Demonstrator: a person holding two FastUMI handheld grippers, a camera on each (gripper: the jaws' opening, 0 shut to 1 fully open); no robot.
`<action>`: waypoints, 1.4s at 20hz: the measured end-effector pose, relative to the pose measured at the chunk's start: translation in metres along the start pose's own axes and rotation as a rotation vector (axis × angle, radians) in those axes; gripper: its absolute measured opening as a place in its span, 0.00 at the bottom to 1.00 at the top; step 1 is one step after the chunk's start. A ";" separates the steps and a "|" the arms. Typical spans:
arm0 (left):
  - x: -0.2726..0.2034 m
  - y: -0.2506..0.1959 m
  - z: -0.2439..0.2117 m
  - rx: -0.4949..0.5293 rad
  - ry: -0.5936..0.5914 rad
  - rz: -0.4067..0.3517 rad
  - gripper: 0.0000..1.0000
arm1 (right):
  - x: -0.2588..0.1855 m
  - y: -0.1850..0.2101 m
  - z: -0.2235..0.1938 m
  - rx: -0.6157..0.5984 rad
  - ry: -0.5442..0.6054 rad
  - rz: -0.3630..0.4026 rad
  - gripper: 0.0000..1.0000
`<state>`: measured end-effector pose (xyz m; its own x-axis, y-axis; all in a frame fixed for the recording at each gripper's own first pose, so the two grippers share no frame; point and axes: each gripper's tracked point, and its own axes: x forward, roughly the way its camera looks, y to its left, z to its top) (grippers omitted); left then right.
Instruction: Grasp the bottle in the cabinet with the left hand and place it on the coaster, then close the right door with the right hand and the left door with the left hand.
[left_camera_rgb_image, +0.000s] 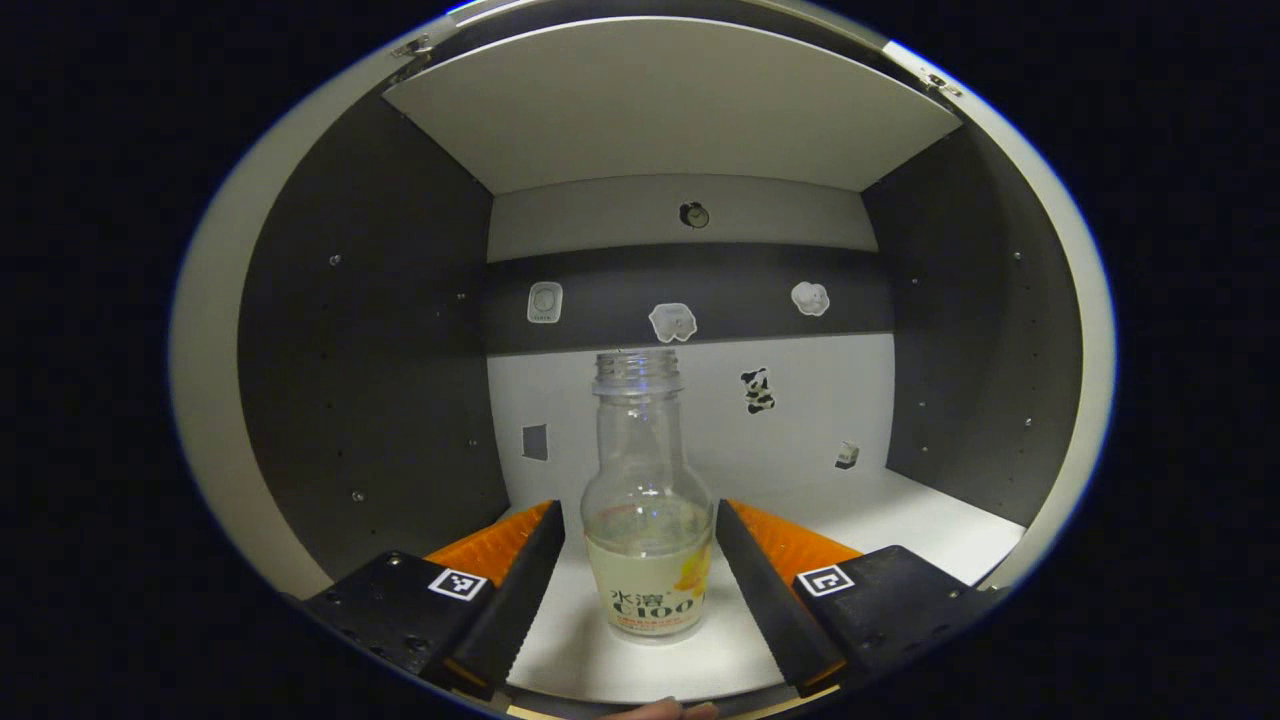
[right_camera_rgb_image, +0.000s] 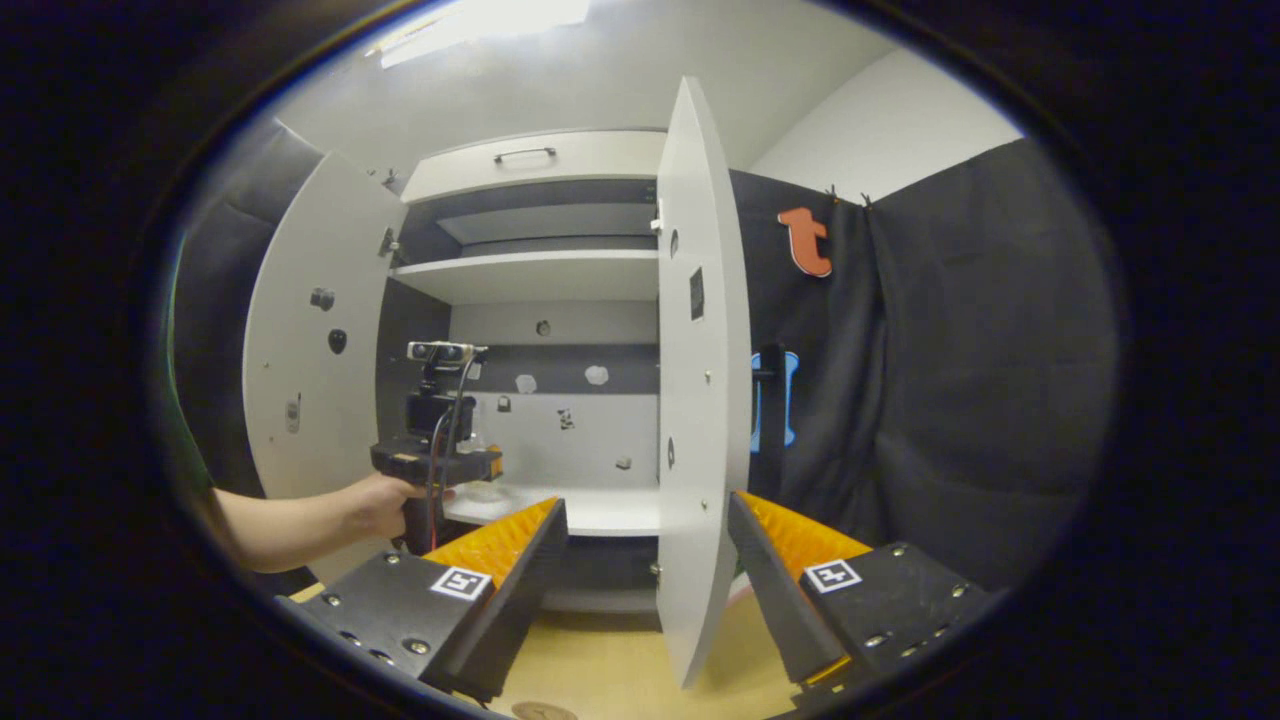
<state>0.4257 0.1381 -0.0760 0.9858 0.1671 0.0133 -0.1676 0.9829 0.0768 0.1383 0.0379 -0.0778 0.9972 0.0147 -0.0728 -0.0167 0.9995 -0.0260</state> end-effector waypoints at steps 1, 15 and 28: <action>0.006 -0.002 0.003 0.007 -0.001 -0.003 0.96 | -0.005 -0.005 0.000 -0.007 0.002 -0.012 0.98; -0.130 -0.039 0.070 -0.087 -0.021 -0.153 0.81 | -0.111 -0.044 0.009 0.043 -0.042 -0.092 0.98; -0.297 -0.094 0.006 -0.127 -0.051 -0.263 0.80 | -0.200 -0.084 0.014 0.074 -0.065 -0.069 0.98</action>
<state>0.1487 -0.0040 -0.0815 0.9936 -0.0959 0.0597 0.0985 0.9943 -0.0408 -0.0591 -0.0482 -0.0476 0.9985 -0.0546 -0.0086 0.0549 0.9975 0.0453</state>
